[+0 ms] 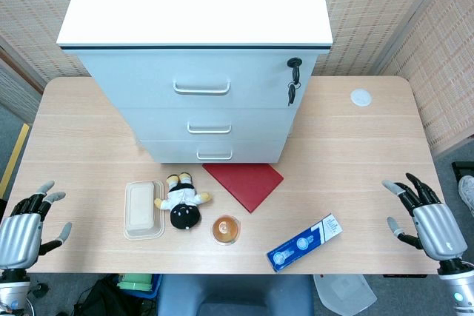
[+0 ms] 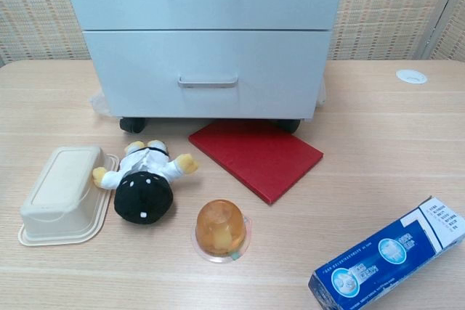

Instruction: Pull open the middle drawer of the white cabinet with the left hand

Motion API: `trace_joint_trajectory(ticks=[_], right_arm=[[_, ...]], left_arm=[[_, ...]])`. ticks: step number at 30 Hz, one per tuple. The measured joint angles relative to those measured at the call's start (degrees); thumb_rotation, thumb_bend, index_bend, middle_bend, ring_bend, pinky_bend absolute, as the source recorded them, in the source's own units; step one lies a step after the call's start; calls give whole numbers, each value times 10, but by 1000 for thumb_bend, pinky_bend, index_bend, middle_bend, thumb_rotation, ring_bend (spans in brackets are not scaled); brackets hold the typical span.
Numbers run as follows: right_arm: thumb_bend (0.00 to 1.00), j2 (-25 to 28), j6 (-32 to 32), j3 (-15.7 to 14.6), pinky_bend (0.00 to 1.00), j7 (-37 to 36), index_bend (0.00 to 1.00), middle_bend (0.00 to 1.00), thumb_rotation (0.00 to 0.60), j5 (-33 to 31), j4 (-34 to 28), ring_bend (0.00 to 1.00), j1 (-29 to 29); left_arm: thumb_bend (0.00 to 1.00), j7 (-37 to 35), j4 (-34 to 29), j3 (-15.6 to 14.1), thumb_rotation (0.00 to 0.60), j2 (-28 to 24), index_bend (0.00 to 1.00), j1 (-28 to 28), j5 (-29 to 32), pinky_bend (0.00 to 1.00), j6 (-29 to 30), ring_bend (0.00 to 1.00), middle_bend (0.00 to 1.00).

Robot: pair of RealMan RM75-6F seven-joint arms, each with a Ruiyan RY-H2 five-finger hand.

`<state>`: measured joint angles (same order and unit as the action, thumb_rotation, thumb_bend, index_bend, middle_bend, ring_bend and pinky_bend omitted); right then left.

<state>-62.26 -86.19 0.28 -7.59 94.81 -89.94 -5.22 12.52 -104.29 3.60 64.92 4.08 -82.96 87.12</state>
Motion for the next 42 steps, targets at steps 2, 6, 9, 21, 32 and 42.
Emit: trace_joint_trajectory(ticks=[2,6,9,21,32,42], right_arm=[[329,-1,1,1,139,1,174,224,600,0,0,106,-2],[329,-3,3,1,139,-1,174,224,600,-4,2,106,-3],[330,-6,3,1,139,-2,174,224,600,-5,5,106,-3],[334,-9,0,3,139,-7,174,223,600,-4,9,106,-6],[334,-12,6,3,139,-6,174,224,600,-4,8,106,-11],[334,-11,5,-1,139,-6,174,224,600,-6,9,106,-9]], left_arm=[[291,1,0,1,600,1,236,1,0,219,0,210,135],[291,3,0,2,600,2,222,3,1,219,-3,210,135],[291,3,-1,2,600,1,215,4,-2,219,-3,210,134],[291,-21,-9,19,600,-6,218,38,-30,544,-23,367,254],[404,-69,-55,48,600,-22,248,117,-61,1000,-98,996,875],[501,-62,-101,96,600,-1,198,205,-19,1000,-177,1000,938]])
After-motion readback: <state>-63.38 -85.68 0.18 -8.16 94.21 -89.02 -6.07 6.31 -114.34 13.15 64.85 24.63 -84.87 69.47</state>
